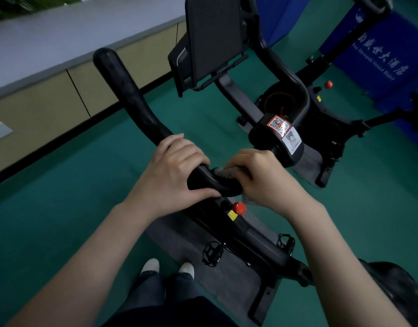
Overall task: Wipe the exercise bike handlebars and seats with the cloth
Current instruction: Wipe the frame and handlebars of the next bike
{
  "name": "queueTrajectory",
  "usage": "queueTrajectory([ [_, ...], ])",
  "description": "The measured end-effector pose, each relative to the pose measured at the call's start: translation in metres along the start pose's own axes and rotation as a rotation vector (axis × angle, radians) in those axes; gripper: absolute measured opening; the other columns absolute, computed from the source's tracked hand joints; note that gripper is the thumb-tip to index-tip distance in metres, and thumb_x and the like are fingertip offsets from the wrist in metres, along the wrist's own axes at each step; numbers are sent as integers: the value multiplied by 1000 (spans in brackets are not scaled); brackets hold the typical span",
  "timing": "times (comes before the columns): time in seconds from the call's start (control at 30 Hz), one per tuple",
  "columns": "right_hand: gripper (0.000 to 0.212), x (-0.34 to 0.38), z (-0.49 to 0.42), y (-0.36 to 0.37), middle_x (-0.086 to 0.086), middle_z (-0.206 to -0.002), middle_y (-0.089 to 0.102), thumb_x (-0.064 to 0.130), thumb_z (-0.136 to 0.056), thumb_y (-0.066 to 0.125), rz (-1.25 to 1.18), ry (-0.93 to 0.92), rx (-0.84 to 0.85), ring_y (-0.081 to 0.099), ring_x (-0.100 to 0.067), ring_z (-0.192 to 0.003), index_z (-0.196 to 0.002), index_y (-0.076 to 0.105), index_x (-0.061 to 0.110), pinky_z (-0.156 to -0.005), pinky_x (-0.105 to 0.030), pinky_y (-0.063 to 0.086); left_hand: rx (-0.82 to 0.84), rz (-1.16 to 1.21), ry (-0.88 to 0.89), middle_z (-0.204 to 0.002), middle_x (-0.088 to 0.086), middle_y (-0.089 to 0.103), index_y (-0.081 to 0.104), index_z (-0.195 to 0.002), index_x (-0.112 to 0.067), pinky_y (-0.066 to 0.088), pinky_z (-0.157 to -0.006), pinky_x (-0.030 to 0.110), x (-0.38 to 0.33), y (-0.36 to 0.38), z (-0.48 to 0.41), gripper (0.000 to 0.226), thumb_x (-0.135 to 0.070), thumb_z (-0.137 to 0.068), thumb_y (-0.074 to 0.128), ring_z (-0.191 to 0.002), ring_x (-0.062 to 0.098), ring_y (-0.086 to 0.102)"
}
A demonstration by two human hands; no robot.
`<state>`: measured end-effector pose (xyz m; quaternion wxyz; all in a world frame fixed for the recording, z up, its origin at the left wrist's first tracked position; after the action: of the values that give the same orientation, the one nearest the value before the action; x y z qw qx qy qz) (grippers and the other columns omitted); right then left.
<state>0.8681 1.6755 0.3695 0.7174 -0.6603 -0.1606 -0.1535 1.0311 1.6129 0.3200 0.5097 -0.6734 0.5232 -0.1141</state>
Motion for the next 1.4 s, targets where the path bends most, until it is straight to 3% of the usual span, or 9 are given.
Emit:
queueTrajectory([
  [0.3, 20, 16, 13, 27, -2, -81, 67, -2, -79, 60, -140, 101, -385, 61, -20, -79, -87, 73, 10, -72, -15, 39, -5, 29, -2, -92, -5, 62, 66, -94, -16, 23, -112, 32, -1, 0, 0, 51, -62, -73, 62, -100, 16, 55],
  [0.4, 20, 17, 19, 26, -1, -80, 65, -3, -79, 61, -124, 65, -386, 59, -21, -79, -89, 73, 9, -71, -10, 36, 13, 13, -2, -93, -5, 62, 66, -95, -16, 24, -112, 33, -1, -1, 0, 54, -65, -74, 58, -101, 15, 54],
  [0.5, 17, 7, 21, 20, -2, -80, 63, 0, -83, 61, -59, 32, -341, 58, -23, -81, -89, 73, 10, -73, -14, 38, 38, -22, -1, -95, -5, 62, 65, -97, -16, 24, -112, 33, -1, -1, 0, 59, -69, -75, 53, -102, 16, 55],
  [0.6, 14, 0, 25, 18, 1, -84, 63, 4, -88, 61, -77, 79, -434, 57, -19, -85, -89, 72, 12, -77, -9, 37, 59, -45, 3, -96, -6, 62, 65, -98, -16, 21, -113, 33, -1, -2, 0, 61, -71, -75, 51, -103, 15, 54],
  [0.77, 14, 1, 36, 27, 6, -92, 67, 3, -89, 62, -325, 230, -733, 62, -8, -89, -94, 71, 11, -80, -13, 45, 99, -74, 12, -100, -6, 61, 64, -103, -16, 22, -113, 35, -2, -5, 0, 61, -70, -79, 46, -105, 14, 52],
  [0.93, 16, 6, 45, 34, 2, -92, 71, 5, -90, 61, -659, 360, -882, 66, -10, -89, -95, 71, 16, -80, -24, 50, 130, -105, 9, -106, -5, 63, 64, -112, -15, 21, -113, 36, -5, -8, 1, 64, -67, -86, 38, -108, 15, 53],
  [1.2, 16, 2, 44, 27, 1, -92, 72, 5, -90, 60, -795, 277, -819, 67, -15, -91, -96, 71, 15, -84, -33, 53, 115, -152, -72, -108, -3, 62, 63, -115, -15, 15, -114, 31, -20, -16, -2, 60, -62, -89, 36, -108, 15, 55],
  [1.4, 15, -13, 52, 19, -1, -93, 72, 4, -90, 61, -831, 186, -677, 67, -13, -90, -97, 72, 11, -85, -35, 54, 10, -220, -216, -111, -5, 61, 63, -114, -16, 25, -112, 37, -51, -15, 7, 51, -56, -91, 42, -110, 14, 53],
])
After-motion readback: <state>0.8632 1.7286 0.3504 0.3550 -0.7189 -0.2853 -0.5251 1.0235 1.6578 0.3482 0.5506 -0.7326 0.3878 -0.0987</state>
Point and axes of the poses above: each hand's wrist, its own z-axis away from the middle knuckle, its own y-axis out of the palm, x = y × z, the point moved 2 cm from there along -z, towards the middle knuckle
